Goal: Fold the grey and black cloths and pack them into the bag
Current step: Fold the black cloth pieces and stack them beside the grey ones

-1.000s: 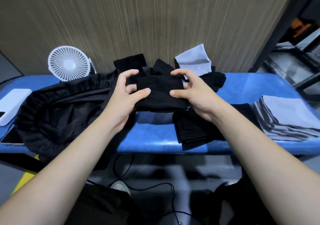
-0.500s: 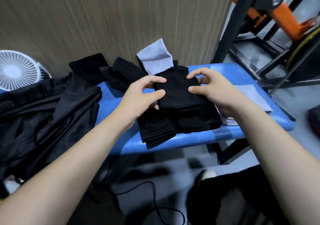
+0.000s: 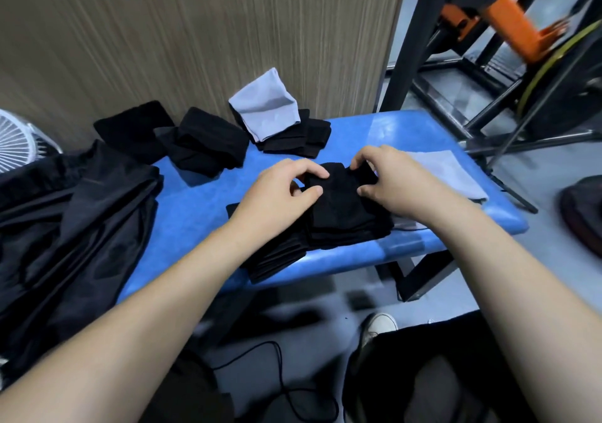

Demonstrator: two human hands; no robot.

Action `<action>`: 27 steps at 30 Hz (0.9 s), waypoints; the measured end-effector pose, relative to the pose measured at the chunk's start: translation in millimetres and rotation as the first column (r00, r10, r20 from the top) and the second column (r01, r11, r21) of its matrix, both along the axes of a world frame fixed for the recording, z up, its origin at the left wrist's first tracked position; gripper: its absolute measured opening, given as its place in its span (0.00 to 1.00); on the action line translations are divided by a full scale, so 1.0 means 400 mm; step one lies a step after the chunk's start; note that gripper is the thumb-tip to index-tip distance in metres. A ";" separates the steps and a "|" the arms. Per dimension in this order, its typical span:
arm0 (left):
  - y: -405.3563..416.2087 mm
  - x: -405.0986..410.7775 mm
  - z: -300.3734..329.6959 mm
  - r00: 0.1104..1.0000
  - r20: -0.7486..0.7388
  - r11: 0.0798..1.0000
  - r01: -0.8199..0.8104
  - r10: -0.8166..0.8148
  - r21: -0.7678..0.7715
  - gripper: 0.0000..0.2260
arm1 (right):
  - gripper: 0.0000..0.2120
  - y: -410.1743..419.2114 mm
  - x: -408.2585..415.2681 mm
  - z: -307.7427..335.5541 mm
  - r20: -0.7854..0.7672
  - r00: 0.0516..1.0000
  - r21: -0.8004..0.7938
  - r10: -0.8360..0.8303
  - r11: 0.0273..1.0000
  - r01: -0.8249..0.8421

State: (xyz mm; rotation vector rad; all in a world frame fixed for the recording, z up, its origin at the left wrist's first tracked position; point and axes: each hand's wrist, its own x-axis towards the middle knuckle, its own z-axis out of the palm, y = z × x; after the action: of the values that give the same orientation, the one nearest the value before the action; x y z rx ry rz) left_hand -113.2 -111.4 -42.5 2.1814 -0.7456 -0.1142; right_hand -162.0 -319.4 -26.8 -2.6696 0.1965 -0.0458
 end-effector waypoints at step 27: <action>0.039 0.049 -0.039 0.982 0.183 0.984 -0.072 0.042 0.161 0.09 | 0.06 0.040 0.024 -0.008 -0.112 0.978 -0.218 0.175 0.956 -0.196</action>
State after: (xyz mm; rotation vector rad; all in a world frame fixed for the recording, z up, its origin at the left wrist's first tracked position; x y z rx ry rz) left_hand -93.6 -95.8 -58.2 2.3945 -0.7972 0.0522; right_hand -152.6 -303.5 -29.8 -2.9101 -0.0353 0.1207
